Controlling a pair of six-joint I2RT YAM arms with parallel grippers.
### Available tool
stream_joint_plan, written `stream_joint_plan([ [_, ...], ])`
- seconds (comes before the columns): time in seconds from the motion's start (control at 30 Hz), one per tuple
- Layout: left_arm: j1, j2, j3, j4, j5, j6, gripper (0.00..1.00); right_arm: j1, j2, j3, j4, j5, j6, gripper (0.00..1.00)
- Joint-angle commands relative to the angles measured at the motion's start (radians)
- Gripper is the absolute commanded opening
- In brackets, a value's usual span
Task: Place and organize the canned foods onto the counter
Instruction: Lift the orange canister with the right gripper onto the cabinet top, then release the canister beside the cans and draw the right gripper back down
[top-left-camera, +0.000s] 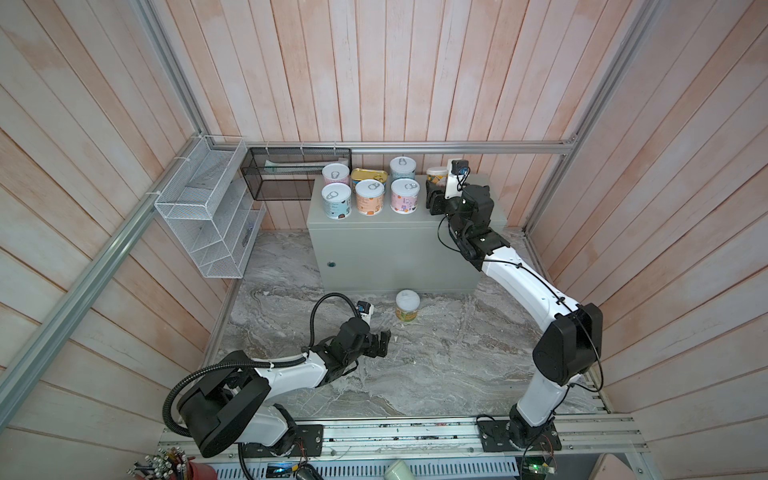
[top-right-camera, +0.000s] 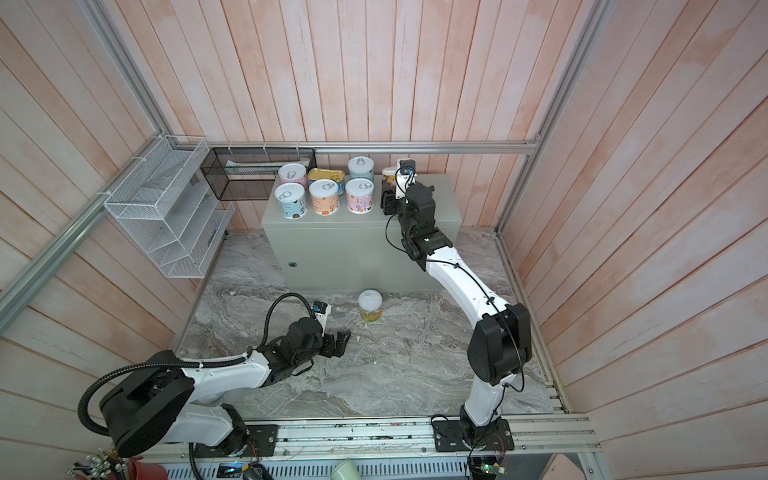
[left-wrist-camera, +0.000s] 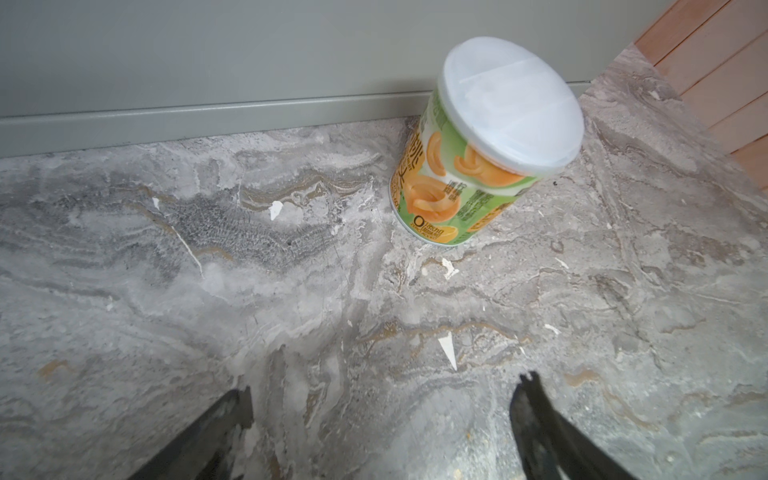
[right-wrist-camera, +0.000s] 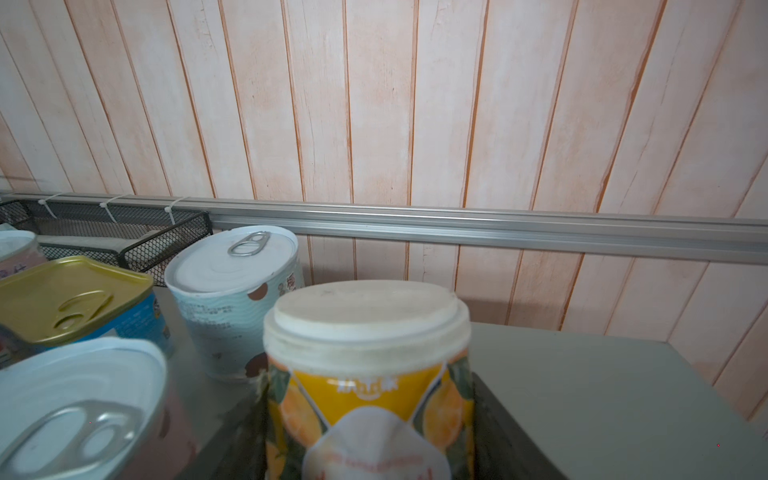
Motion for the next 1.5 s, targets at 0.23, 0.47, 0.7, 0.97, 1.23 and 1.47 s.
stream_joint_plan([
  [0.23,0.009,0.037,0.033,-0.003,0.028,-0.012,1.00,-0.024,0.112,0.207,0.003,-0.009,0.040,0.65],
  [0.47,0.011,0.046,0.041,-0.012,0.041,-0.007,1.00,-0.026,0.131,0.240,-0.046,-0.023,0.053,0.90],
  [0.7,0.012,0.052,0.046,-0.016,0.059,-0.007,1.00,-0.021,-0.013,0.045,0.045,-0.006,0.125,0.96],
  [0.97,0.012,0.038,0.036,-0.004,0.091,-0.005,1.00,0.014,-0.249,-0.191,0.061,0.031,0.110,0.96],
  [1.23,0.012,0.054,0.039,0.006,0.111,-0.001,1.00,0.065,-0.615,-0.557,0.038,0.125,0.054,0.96],
  [1.47,0.012,0.049,0.033,0.022,0.126,0.006,1.00,0.072,-0.913,-0.940,0.071,0.142,0.177,0.96],
])
